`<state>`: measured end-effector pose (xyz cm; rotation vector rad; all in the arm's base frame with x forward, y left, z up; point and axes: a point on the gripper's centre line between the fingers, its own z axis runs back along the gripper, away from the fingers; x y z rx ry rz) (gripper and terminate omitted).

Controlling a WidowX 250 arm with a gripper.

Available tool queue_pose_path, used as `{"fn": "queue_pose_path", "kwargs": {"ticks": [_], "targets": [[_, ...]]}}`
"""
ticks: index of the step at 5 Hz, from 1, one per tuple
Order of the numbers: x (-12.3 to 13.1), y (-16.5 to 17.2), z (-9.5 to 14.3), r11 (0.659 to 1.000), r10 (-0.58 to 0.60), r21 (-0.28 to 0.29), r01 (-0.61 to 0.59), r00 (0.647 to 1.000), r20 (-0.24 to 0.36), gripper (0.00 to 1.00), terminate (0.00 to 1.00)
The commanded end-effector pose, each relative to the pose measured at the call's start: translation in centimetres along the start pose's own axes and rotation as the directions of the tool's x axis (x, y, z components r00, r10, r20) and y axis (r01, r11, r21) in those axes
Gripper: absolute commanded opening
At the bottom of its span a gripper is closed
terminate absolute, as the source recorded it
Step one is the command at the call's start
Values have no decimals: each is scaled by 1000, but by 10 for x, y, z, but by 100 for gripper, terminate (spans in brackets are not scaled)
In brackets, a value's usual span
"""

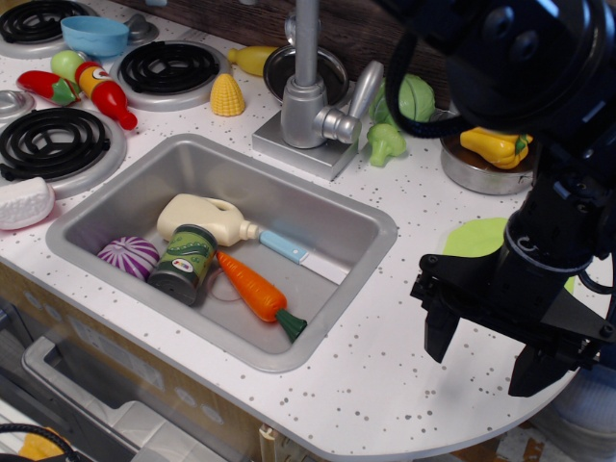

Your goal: Put carrot on plate

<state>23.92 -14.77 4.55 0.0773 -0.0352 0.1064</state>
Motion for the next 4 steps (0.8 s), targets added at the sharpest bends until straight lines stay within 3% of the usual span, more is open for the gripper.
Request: {"fn": "queue_pose_path", "kwargs": {"ticks": [1,2,3,4], "targets": [[0,0,0,1000,0,0,0,1000,0,100,0],[14,30,8,1000,-28,-4,28,998,-48,100,0],[27,68,16,995,-77,57,80,996,-49,100,0],[32,114,19,942,-318,117,316,948,-3,100,0]]}}
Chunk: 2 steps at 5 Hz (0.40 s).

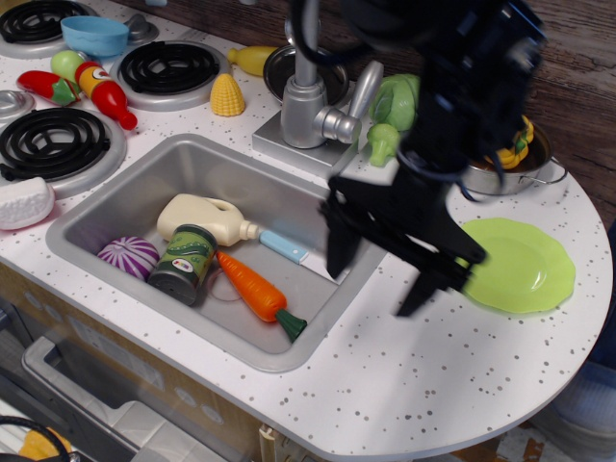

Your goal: Put carrot on plate

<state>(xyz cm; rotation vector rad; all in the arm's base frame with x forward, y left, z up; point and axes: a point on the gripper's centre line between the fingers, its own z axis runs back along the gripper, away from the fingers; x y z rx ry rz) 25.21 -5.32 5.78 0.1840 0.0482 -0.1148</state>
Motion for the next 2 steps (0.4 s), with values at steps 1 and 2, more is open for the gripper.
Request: {"fn": "queue_pose_path", "kwargs": {"ticks": [1,2], "targets": [[4,42,15,986,-168,26,167,984,58,100,0],[18,55,7,996,82,-20,-81,995,50,100,0]]}}
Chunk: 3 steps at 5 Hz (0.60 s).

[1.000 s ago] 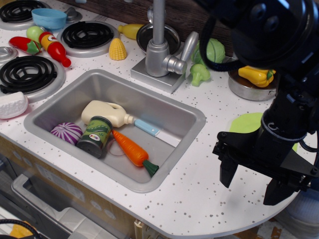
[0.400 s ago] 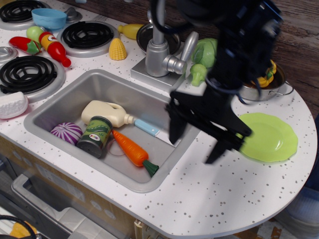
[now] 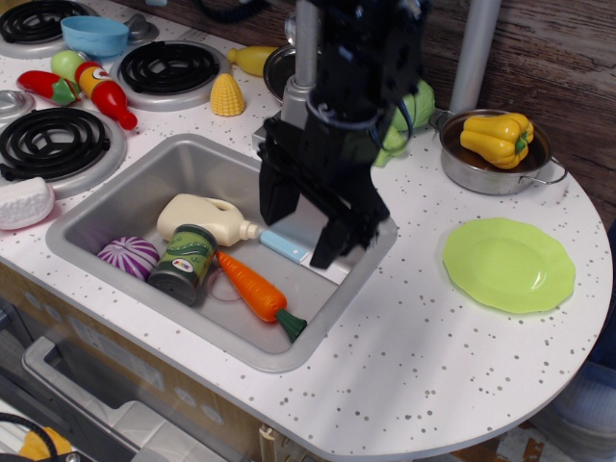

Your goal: Put carrot on plate

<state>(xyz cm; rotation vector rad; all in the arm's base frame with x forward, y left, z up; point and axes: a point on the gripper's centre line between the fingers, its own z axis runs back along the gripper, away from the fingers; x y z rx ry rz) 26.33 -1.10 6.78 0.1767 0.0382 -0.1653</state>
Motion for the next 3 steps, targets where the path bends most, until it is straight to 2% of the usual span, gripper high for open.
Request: {"fn": "queue_pose_path", "kwargs": {"ticks": [1,2,3], "targets": [[25,29,-4,927,374,-28,-373,927,21,100,0],[27,33,-21,800,595,-107,-591,804,8,100,0],[24,31,-44,621,779,-148,-770,627,6,100,0]]}}
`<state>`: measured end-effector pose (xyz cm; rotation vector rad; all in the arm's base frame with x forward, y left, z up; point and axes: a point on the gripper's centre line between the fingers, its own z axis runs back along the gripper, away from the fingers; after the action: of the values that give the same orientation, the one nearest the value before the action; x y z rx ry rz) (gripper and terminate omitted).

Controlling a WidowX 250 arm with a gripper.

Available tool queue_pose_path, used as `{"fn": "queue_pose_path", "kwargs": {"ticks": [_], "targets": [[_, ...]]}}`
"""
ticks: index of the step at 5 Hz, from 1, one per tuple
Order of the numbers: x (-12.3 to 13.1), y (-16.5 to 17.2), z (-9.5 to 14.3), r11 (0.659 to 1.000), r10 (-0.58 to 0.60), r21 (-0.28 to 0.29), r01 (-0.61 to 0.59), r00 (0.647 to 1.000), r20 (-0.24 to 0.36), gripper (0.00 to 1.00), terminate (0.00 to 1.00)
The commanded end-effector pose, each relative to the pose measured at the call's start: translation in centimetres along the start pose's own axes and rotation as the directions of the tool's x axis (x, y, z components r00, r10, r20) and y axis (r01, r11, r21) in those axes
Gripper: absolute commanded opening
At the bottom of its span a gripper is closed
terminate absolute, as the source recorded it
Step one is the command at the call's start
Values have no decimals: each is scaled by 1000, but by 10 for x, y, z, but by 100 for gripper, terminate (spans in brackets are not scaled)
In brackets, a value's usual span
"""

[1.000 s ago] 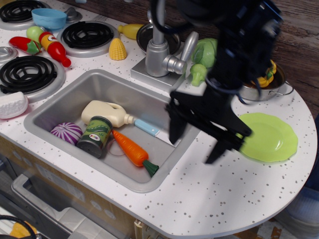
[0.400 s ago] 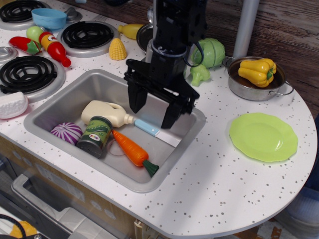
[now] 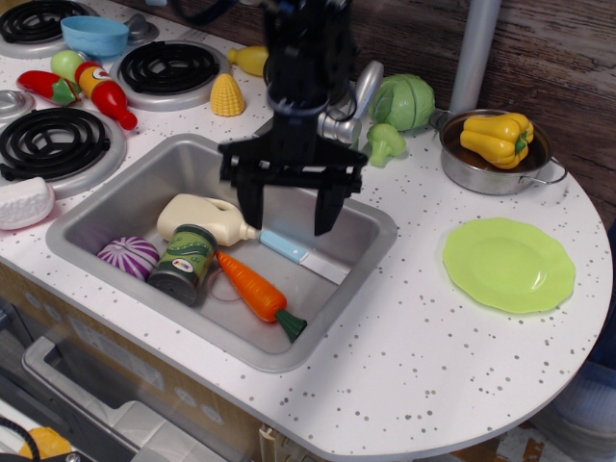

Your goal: Put carrot on plate

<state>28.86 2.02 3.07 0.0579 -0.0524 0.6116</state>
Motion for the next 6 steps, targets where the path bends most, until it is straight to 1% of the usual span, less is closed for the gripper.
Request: {"fn": "queue_pose_path", "kwargs": {"ticks": [1,2,3,4,5,6], "targets": [[-1,2,-21,936,350,-10,-351,933,85,100,0],[2,4,-49,886,461,1,-465,878,127,100,0],[4,4,-67,894,445,0,-448,888,111,100,0],[5,7,-78,903,428,5,-430,898,103,100,0],[12,14,-83,908,415,12,-419,903,114,100,0],[21,21,-96,912,408,-10,-409,907,107,100,0]]}}
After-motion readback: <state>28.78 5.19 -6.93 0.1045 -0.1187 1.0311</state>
